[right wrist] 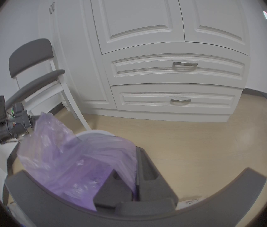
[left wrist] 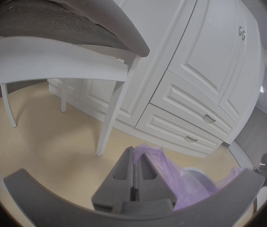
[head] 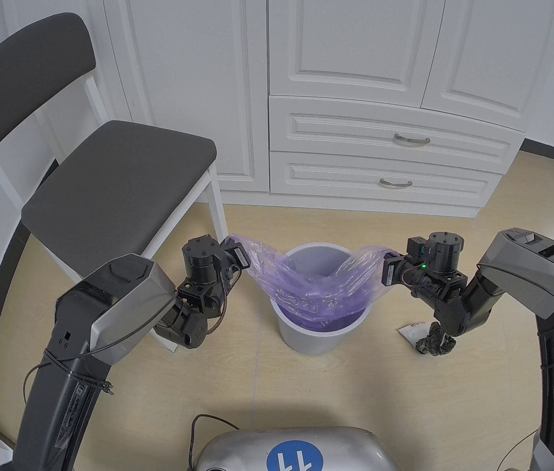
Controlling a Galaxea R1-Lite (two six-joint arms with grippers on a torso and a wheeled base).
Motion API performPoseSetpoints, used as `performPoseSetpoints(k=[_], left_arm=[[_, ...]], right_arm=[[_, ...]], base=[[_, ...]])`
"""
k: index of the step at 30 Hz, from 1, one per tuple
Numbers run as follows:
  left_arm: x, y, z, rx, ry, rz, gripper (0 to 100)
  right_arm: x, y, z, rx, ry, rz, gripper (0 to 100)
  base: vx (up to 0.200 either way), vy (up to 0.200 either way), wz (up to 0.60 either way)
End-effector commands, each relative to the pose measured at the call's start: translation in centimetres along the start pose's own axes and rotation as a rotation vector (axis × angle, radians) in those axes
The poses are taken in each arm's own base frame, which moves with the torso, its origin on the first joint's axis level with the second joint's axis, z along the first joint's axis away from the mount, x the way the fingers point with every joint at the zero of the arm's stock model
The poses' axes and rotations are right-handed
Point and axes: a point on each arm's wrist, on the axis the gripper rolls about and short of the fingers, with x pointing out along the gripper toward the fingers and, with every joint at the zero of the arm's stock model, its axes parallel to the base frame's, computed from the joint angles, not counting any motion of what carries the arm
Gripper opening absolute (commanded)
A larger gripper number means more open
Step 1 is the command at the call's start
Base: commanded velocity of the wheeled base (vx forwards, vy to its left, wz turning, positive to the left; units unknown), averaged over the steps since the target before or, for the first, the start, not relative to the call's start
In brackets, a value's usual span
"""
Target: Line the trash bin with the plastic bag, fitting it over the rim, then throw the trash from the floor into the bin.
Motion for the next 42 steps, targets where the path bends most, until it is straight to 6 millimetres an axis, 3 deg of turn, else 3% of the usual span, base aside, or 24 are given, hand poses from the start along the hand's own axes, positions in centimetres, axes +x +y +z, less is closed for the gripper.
performPoseSetpoints(k=[1, 12, 18, 28, 42], left_arm=[[-0.2, 0.0, 0.3, 0.003, 0.008, 0.001, 0], [-0.8, 0.7, -0.1, 0.015, 0.071, -0.027, 0], [-1.2, 2.9, -0.5, 0.105, 0.122, -0.042, 0], [-1.4, 4.3, -0.4, 0.161, 0.142, -0.030, 0], [-4.5, 4.7, 0.2, 0.202, 0.274, -0.121, 0]], right_arm=[[0.0, -1.3, -0.6, -0.017, 0.021, -0.029, 0], [-0.1, -3.5, -2.1, -0.042, 0.120, -0.067, 0], [-0.3, -5.5, -2.6, -0.088, 0.135, -0.081, 0], [-1.4, -6.7, -3.8, -0.143, 0.183, -0.031, 0], [-3.8, -7.0, -4.4, -0.210, 0.300, 0.019, 0]], base=[[0.000, 0.000, 0.00], [0.000, 0.000, 0.00], [0.000, 0.000, 0.00], [0.000, 0.000, 0.00], [0.000, 0.000, 0.00]])
